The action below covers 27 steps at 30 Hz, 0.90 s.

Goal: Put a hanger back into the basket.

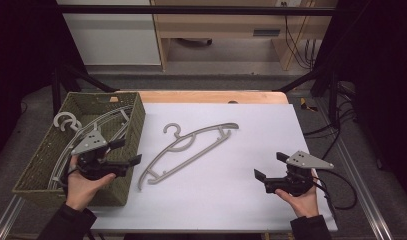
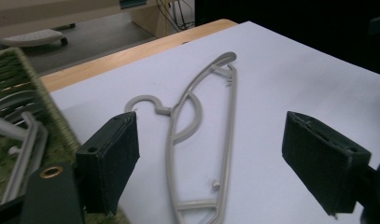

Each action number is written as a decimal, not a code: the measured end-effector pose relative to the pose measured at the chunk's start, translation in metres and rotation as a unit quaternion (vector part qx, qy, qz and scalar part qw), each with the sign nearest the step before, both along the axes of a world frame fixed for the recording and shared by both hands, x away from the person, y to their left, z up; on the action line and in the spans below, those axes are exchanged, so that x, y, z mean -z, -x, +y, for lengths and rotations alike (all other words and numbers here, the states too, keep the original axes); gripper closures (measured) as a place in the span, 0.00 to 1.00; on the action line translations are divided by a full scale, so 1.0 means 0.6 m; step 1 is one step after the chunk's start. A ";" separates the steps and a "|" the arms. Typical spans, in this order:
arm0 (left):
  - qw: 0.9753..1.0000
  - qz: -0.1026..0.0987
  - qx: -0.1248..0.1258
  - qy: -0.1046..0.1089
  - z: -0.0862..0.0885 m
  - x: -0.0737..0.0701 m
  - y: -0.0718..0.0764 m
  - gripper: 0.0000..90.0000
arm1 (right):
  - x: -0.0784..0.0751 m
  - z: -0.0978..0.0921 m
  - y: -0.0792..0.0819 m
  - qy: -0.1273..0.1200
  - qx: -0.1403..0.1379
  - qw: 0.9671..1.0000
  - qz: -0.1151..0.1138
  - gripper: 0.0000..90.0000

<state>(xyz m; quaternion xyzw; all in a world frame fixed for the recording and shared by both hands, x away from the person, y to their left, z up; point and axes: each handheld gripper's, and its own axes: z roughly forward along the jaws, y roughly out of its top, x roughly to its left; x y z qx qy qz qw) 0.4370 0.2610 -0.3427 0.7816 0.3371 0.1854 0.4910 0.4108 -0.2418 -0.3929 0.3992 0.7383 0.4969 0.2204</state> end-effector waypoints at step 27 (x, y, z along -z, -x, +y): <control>0.996 0.053 0.015 -0.071 -0.159 0.053 -0.113 0.29 | 0.002 0.002 0.001 0.001 -0.009 1.000 0.002 0.04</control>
